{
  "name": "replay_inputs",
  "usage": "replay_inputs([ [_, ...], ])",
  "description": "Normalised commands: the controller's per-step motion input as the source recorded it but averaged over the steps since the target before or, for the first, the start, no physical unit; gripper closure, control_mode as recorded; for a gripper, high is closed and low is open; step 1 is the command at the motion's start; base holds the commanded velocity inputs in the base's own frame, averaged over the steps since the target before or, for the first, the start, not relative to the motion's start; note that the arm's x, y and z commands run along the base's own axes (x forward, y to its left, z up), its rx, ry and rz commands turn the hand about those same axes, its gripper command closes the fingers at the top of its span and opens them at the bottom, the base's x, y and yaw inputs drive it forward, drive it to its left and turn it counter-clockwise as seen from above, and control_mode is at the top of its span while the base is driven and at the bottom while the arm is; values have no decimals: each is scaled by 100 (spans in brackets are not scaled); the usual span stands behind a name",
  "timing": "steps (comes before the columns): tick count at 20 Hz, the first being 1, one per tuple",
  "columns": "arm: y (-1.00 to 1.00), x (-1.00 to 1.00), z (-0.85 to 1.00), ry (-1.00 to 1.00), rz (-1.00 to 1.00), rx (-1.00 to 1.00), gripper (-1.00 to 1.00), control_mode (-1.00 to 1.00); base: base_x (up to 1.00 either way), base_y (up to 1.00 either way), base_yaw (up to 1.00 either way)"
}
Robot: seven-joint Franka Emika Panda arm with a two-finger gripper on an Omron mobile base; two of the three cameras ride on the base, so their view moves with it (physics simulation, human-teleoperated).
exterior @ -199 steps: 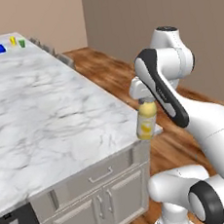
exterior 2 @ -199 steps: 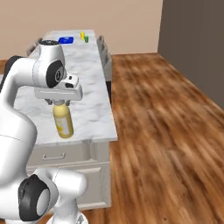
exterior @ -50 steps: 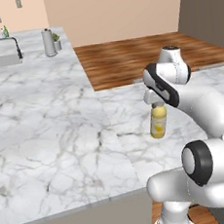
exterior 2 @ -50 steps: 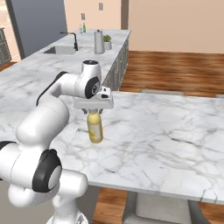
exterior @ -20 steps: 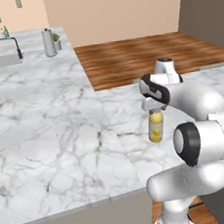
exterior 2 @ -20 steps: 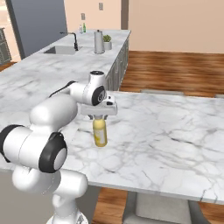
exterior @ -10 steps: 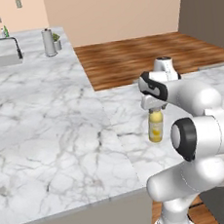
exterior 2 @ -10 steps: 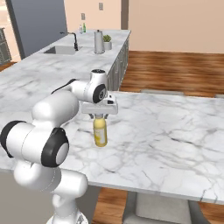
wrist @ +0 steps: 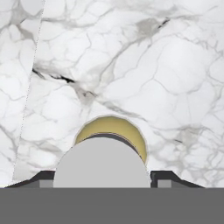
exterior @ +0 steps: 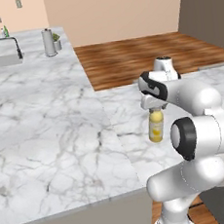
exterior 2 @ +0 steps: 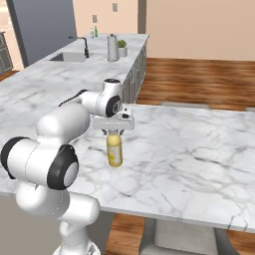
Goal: Place the drinks on the dining counter in a tight cluster.
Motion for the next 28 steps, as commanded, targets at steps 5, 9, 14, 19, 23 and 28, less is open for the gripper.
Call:
replay_inputs([
  [5, 0, 0, 0, 0, 0, 0, -100, -100, 0, 0, 0],
  [9, 0, 0, 0, 0, 0, 0, -100, -100, 0, 0, 0],
  [14, 0, 0, 0, 0, 0, 0, -100, -100, 0, 0, 0],
  [19, 0, -20, 24, -2, -3, 0, -100, -100, 0, 0, 0],
  [23, 2, -21, 55, -4, -9, -6, -100, -100, 0, 0, 0],
  [28, 0, -33, 44, -1, -8, -4, -100, -100, 0, 0, 0],
])
